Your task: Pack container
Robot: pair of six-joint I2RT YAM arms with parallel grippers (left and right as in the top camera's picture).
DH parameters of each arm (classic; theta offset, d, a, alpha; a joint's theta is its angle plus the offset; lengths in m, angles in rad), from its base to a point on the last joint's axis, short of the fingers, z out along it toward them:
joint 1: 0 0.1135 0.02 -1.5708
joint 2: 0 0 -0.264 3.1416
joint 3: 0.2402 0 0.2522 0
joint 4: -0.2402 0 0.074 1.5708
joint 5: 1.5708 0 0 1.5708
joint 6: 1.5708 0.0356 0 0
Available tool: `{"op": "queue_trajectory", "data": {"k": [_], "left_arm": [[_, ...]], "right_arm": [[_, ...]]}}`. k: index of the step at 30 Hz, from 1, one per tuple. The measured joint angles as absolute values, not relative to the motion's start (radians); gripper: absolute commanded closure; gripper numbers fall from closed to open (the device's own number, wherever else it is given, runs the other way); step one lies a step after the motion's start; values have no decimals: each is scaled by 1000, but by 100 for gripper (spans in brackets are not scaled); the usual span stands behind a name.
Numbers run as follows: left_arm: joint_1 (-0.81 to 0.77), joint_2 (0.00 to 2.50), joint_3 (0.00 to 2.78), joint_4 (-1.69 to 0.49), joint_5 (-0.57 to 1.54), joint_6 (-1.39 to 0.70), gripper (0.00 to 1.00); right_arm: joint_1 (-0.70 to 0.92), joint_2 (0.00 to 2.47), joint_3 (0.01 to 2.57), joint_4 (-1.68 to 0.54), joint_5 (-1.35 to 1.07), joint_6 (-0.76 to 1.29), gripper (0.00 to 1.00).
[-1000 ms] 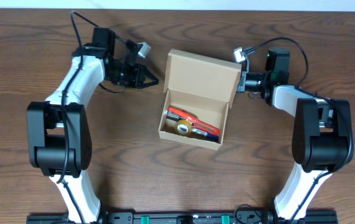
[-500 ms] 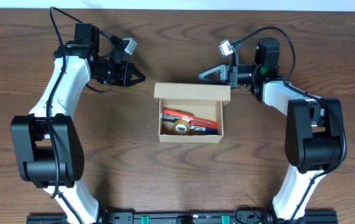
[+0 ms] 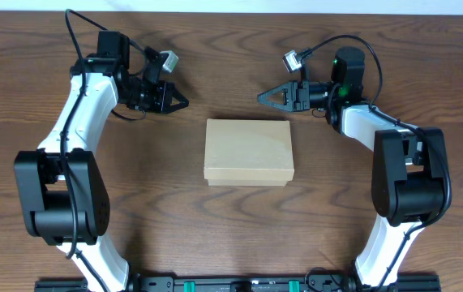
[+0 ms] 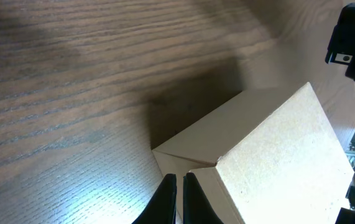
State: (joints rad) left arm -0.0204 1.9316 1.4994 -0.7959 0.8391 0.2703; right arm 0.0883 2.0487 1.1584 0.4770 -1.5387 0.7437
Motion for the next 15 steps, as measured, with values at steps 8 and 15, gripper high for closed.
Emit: {"op": "queue_trajectory", "data": {"k": [8, 15], "left_arm": [[-20, 1932, 1499, -797, 838, 270, 94], [-20, 1932, 1499, -798, 838, 270, 94]], "right_arm": [[64, 2049, 1158, 521, -1542, 725, 92], [10, 2049, 1158, 527, -1532, 614, 88]]}}
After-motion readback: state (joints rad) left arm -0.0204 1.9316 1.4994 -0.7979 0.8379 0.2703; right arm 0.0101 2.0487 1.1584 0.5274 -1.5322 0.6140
